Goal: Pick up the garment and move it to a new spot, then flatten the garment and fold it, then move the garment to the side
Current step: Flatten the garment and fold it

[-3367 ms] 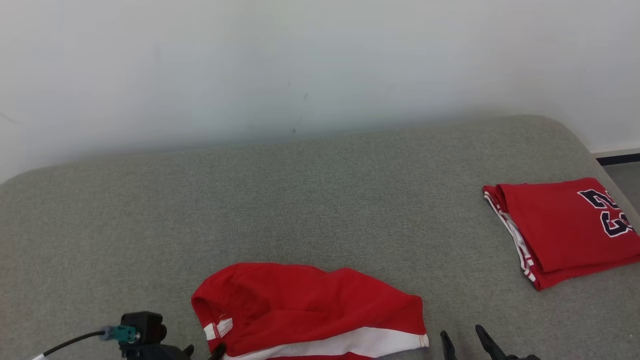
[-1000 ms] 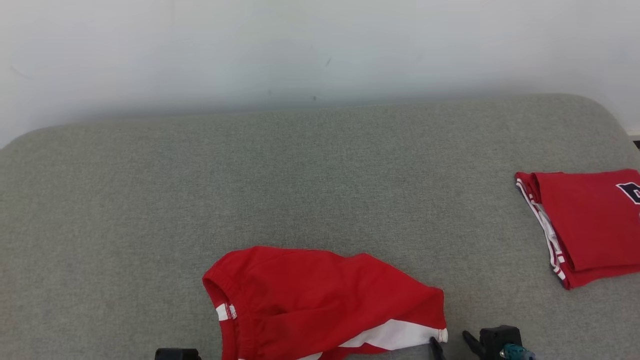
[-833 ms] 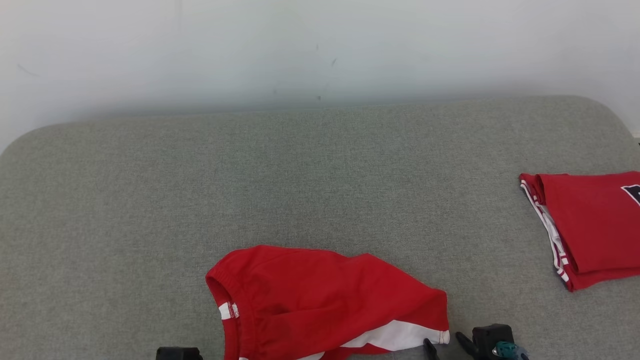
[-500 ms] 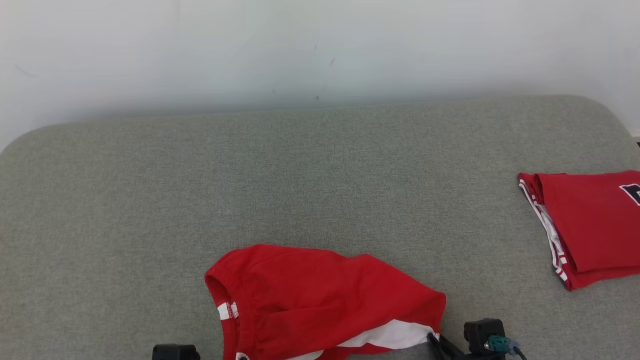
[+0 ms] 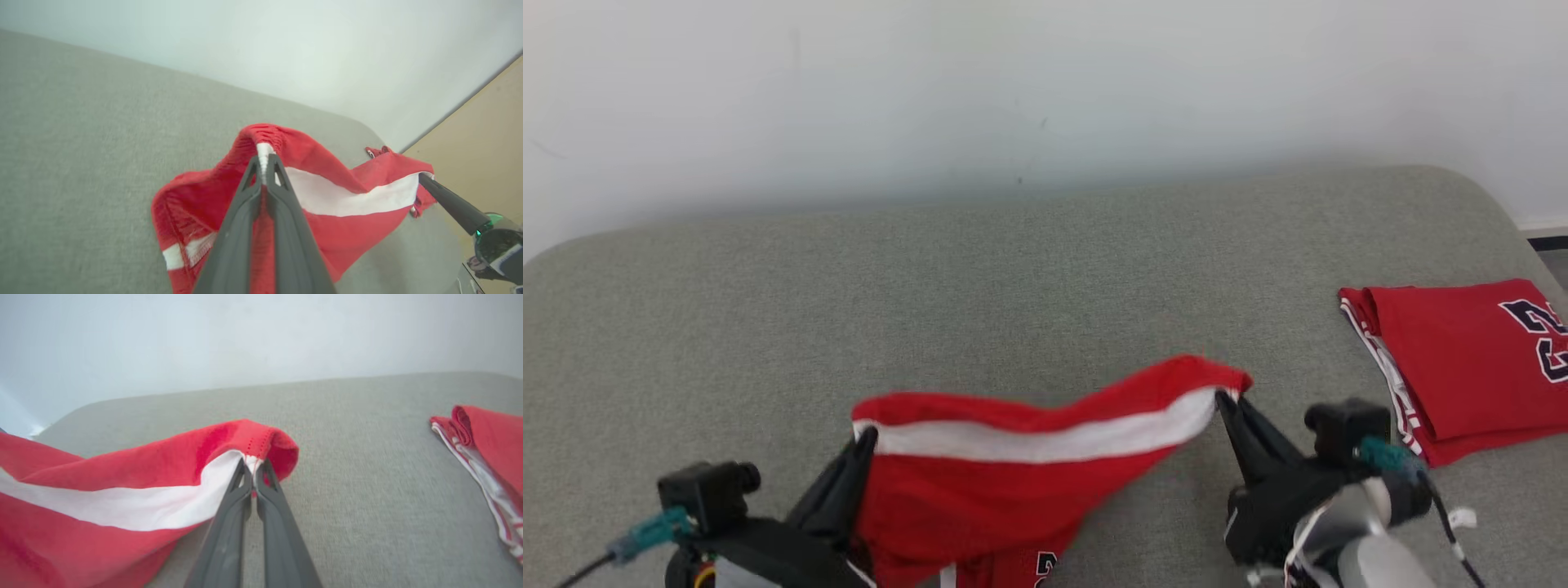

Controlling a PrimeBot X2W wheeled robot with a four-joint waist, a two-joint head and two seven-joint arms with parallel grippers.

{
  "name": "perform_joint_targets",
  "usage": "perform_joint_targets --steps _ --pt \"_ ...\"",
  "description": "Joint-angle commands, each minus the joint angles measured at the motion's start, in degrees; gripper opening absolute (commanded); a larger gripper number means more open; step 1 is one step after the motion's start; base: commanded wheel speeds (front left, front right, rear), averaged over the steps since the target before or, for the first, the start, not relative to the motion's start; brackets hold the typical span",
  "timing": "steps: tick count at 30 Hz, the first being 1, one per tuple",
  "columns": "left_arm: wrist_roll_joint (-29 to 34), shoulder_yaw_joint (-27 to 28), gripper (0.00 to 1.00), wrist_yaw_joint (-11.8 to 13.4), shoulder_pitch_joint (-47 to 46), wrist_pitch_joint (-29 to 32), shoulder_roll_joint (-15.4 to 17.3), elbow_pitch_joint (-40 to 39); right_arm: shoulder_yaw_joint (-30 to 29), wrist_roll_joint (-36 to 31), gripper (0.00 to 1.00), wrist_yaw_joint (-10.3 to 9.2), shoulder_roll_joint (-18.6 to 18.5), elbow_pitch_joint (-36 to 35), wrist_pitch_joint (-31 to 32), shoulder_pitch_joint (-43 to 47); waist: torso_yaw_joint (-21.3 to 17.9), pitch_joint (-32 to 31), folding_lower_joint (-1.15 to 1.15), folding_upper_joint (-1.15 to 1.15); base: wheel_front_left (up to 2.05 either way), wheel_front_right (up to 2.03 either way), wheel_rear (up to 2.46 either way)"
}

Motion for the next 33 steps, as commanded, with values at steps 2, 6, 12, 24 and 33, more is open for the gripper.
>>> perform_joint_targets --steps 2,6,12,24,33 --pt "-2.39 1.95 0.00 -0.50 -3.91 -0.20 -0.24 -1.06 0.75 -0.44 0.00 -0.02 -0.24 -2.82 1.63 -3.94 -1.17 0.51 0.00 0.00 0.00 0.00 0.00" --pt "-5.33 3.84 0.00 -0.85 -13.14 2.29 0.04 0.02 5.02 -0.25 0.00 -0.02 -3.52 -5.45 6.28 -13.57 -2.13 2.45 0.00 0.00 0.00 0.00 0.00" --pt "-7.30 8.18 0.00 0.53 -27.80 3.62 1.21 4.04 11.30 3.42 0.00 -0.02 -6.29 -2.33 10.34 -29.70 -4.51 7.89 0.00 0.00 0.00 0.00 0.00" --pt "-6.99 12.11 0.00 2.56 -51.64 0.92 1.68 9.24 7.55 4.98 0.00 -0.02 -3.47 12.88 6.09 -55.97 -7.21 21.10 0.00 0.00 0.00 0.00 0.00" --pt "-4.44 16.58 0.00 2.84 -64.24 -9.86 2.27 12.55 -1.71 0.60 0.00 -0.14 -1.37 21.15 -3.01 -69.43 -8.25 26.46 0.00 0.00 0.00 0.00 0.00"
